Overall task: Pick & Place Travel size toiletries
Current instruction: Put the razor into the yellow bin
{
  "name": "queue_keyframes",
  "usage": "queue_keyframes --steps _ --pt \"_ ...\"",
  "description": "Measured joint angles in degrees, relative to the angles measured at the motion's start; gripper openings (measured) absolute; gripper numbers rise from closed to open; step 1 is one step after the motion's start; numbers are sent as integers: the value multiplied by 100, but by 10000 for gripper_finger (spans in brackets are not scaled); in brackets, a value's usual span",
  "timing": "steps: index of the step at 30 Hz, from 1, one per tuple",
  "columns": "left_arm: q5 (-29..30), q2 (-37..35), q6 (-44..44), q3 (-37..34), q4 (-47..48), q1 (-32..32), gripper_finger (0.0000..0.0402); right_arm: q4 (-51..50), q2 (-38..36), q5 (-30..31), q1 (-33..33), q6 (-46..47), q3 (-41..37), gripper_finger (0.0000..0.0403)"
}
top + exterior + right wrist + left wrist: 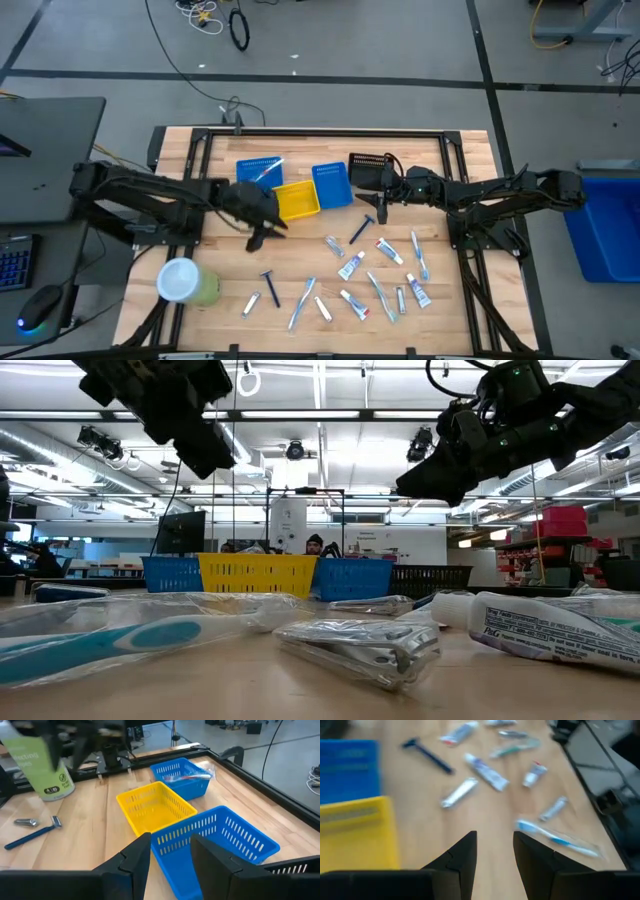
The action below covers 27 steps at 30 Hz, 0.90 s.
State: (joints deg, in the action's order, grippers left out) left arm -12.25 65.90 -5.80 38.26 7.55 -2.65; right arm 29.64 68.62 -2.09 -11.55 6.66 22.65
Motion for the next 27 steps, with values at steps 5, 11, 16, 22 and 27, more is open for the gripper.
queue_keyframes --steps 5,11,16,22,27 --pt "92 418 83 -2 -510 -876 134 12 0 0 0 0 0 145" --pt "571 1159 84 464 215 -1676 134 12 0 0 1 0 0 146" --pt "790 1962 350 1190 1227 -1994 146 34 0 1 0 0 0 144" --pt "717 2809 500 1569 1591 -2334 180 14 0 -1 0 2 0 146" --pt "897 3263 892 1596 1561 -2706 198 14 0 -2 0 3 0 142"
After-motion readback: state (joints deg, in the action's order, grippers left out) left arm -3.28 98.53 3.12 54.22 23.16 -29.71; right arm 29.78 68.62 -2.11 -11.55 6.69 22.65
